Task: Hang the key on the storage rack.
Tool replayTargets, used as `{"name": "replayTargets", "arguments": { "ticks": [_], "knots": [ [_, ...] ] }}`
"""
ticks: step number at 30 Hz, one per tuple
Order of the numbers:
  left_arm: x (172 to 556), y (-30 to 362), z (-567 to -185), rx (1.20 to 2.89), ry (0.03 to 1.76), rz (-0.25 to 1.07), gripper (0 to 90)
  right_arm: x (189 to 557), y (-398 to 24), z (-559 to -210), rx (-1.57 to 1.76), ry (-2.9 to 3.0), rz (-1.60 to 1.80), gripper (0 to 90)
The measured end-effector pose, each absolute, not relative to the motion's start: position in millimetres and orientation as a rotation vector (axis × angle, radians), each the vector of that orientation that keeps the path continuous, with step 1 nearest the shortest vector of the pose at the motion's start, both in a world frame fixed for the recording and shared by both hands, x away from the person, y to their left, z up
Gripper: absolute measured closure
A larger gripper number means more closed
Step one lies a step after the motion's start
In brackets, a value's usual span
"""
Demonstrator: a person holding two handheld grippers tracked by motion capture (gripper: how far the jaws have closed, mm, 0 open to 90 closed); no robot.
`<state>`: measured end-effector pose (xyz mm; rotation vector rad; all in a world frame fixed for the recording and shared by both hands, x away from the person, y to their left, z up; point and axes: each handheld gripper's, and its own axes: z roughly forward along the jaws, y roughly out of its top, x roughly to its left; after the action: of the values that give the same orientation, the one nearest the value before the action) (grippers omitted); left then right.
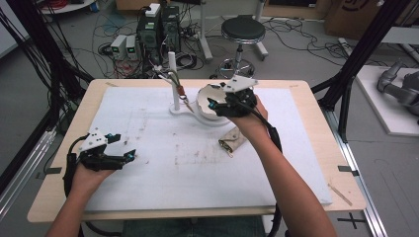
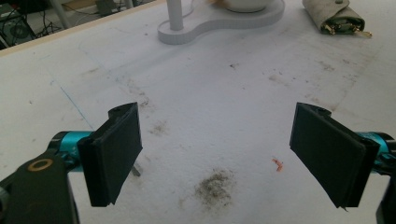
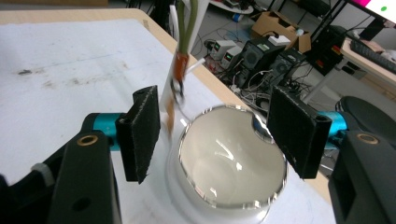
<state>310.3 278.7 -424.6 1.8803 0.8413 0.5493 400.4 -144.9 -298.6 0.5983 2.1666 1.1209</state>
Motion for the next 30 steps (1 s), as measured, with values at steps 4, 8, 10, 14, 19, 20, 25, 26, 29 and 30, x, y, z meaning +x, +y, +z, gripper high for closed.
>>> {"name": "replayTargets", "arguments": {
  "ticks": [4,8,10,14,19,20,25,26,29,30],
  "knots": [
    [311,278,-424,1.881,0.837,0.546,16.6,389,-165,-310,0.639,2.149,1.157,34.6],
    [313,275,-424,1.880,0.831,0.543,16.6,379,-182,-318,0.669,2.135,1.184,33.9],
    [313,275,-424,1.882,0.826,0.543,16.6,374,-189,-322,0.677,2.128,1.198,33.0],
    [314,274,-424,1.886,0.823,0.540,16.6,365,-204,-332,0.721,2.129,1.223,30.1],
    [315,273,-423,1.870,0.820,0.534,16.6,347,-222,-351,0.756,2.115,1.256,28.8],
    [314,272,-423,1.867,0.820,0.532,16.6,345,-226,-355,0.762,2.110,1.270,28.7],
    [314,272,-423,1.868,0.819,0.536,16.6,342,-246,-371,0.847,2.105,1.302,27.7],
    [314,272,-423,1.865,0.820,0.537,16.6,341,-250,-373,0.864,2.104,1.304,27.4],
    [314,273,-423,1.867,0.822,0.541,16.6,339,-258,-379,0.892,2.100,1.322,26.8],
    [314,273,-424,1.865,0.822,0.541,16.6,339,-259,-380,0.895,2.100,1.318,26.0]
  ]
}}
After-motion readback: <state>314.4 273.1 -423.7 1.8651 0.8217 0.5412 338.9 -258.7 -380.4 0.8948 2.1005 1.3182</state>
